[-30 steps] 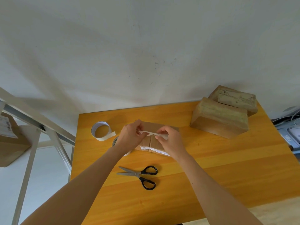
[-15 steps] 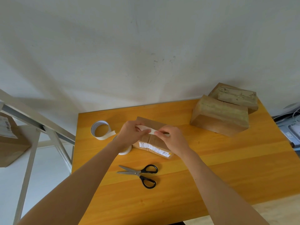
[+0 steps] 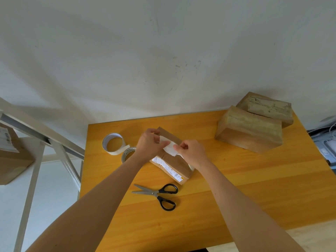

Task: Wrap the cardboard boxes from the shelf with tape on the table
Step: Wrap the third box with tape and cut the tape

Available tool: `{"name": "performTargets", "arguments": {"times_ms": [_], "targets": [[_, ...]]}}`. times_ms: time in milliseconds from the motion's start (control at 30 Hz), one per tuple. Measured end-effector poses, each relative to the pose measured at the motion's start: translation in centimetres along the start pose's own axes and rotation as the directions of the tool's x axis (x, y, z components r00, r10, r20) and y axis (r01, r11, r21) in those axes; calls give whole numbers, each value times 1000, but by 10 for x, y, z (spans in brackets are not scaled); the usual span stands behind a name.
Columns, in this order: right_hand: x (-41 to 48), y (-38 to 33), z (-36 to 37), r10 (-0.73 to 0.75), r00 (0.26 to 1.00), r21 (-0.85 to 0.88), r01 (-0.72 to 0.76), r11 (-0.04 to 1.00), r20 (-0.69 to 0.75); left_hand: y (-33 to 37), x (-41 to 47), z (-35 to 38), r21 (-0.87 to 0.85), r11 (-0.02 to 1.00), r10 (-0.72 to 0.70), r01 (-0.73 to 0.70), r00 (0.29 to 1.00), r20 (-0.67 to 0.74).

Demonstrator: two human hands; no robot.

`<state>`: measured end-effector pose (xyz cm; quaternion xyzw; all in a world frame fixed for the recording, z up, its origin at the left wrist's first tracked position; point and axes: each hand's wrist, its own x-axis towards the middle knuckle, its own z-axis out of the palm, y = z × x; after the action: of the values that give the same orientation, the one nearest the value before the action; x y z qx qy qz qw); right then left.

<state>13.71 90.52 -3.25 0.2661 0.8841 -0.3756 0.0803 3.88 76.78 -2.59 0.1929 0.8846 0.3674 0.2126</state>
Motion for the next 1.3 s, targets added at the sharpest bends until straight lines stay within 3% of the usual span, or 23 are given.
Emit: {"name": "performTargets", "arguments": {"times_ms": [200,567,800,867,933,1000,1033,1067,1167,1300], "targets": [[5,0,0,77,997,47,-78,996,17,3,3,2,-5,1000,-21,21,1000,-12],[8,-7,4,92,996,-133,-92,987,-6,-2,11,-2,93,994,-53,59,997,-60],[12,-11,7,132,991,-249,-133,959,-21,-16,12,-1,-55,990,-133,128,985,-110],[9,-11,9,111,993,-235,-118,965,-43,-17,6,0,-50,998,-45,40,993,-112],[5,-10,12,98,993,-204,-110,973,-70,-19,-1,0,164,964,232,-211,965,-122],[2,-10,13,81,993,-210,-98,973,-90,-28,-3,1,456,733,562,-505,827,12],[1,-11,14,68,993,-227,-89,970,-100,-37,-2,1,508,609,652,-609,749,118],[0,-12,14,53,992,-245,-80,966,-115,-45,-3,1,513,540,672,-667,709,213],[-4,-11,18,-15,976,-270,-45,962,-216,-63,-9,-1,546,511,548,-664,741,388],[-15,-2,38,-290,893,-388,146,910,-343,-69,-17,6,618,516,449,-594,801,395]]}}
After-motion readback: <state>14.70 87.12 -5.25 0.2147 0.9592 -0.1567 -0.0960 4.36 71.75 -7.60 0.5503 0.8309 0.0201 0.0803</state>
